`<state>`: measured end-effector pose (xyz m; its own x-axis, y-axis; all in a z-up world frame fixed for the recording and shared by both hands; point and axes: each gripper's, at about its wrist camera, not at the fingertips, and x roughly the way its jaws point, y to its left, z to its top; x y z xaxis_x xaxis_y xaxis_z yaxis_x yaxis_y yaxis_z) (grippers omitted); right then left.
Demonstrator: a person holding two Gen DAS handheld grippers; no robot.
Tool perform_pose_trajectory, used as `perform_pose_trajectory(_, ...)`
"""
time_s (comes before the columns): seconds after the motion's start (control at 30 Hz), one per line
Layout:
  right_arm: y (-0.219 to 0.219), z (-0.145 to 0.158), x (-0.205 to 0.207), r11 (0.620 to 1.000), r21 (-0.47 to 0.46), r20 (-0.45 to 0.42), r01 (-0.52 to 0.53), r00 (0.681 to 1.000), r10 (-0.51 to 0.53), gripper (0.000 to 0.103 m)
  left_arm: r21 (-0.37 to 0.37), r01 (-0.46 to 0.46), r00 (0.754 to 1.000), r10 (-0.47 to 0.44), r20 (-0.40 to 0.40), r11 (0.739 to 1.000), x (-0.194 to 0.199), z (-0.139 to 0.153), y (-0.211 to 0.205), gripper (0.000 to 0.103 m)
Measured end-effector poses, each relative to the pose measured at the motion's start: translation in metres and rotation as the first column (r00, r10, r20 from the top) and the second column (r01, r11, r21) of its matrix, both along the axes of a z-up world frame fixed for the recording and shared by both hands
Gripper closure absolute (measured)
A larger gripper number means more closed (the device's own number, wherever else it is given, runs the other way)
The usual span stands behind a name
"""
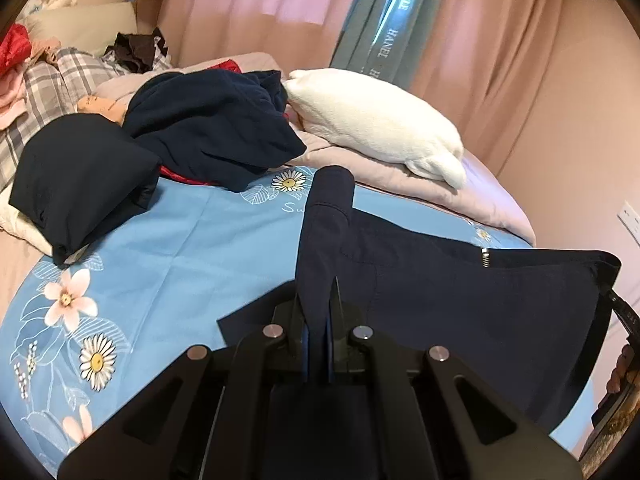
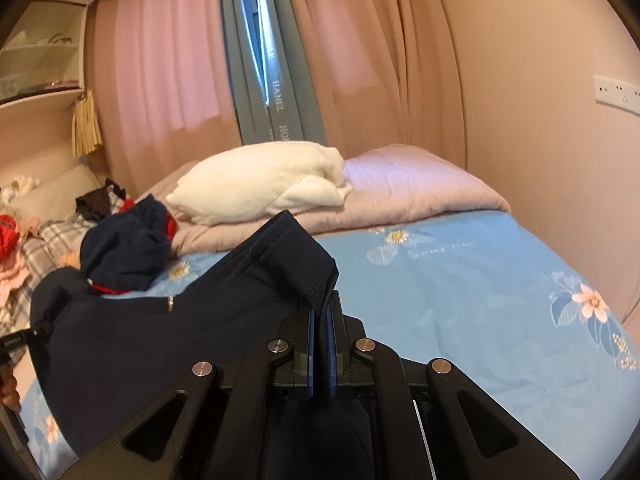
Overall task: Fold large clothes
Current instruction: 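Grasp the folded edge of the jacket with both grippers, then fold the held edge again toward the collar with both grippers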
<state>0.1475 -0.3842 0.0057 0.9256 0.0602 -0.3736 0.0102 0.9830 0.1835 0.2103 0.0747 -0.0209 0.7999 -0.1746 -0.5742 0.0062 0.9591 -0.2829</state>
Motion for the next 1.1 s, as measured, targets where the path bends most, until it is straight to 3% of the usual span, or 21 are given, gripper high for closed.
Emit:
perform_pose_trajectory(0.17,-0.003,-0.011,0.045,1.0,0.012,-0.043,0.018,0.999,-0.017,0.097,0.019,-0.02,0.998,0.021,-0.056,1.0,0.046,-0.017,-0.004,0.098)
perform_pose_trajectory(0.4,0.0,-0.061,0.104,0.999,0.018,-0.171,0.044,0.984,-0.04,0.097,0.057,-0.027,0.985,0.036,-0.17,0.998,0.089,-0.063,-0.008,0.097)
perform_pose_trajectory(0.53,0.001,-0.095,0.124,0.998,-0.014,-0.272,0.066,0.96,-0.068,0.097,0.077,-0.039,0.966,0.057,-0.252,0.996,0.106,-0.093,-0.005,0.097)
perform_pose_trajectory(0.7,-0.007,-0.124,0.136,0.997,-0.007,-0.365,0.071,0.928,-0.069,0.097,0.076,-0.04,0.946,0.062,-0.317,0.996,0.112,-0.123,0.001,0.094)
perform_pose_trajectory(0.93,-0.012,-0.151,0.14,0.996,-0.011,-0.416,0.085,0.906,-0.082,0.097,0.049,-0.071,0.922,0.084,-0.379,0.996,0.115,-0.147,0.013,0.089)
perform_pose_trajectory(1.1,-0.011,-0.16,0.144,0.996,-0.007,-0.441,0.088,0.894,-0.082,0.097,0.108,-0.062,0.923,0.098,-0.372,0.992,0.112,-0.152,0.01,0.087)
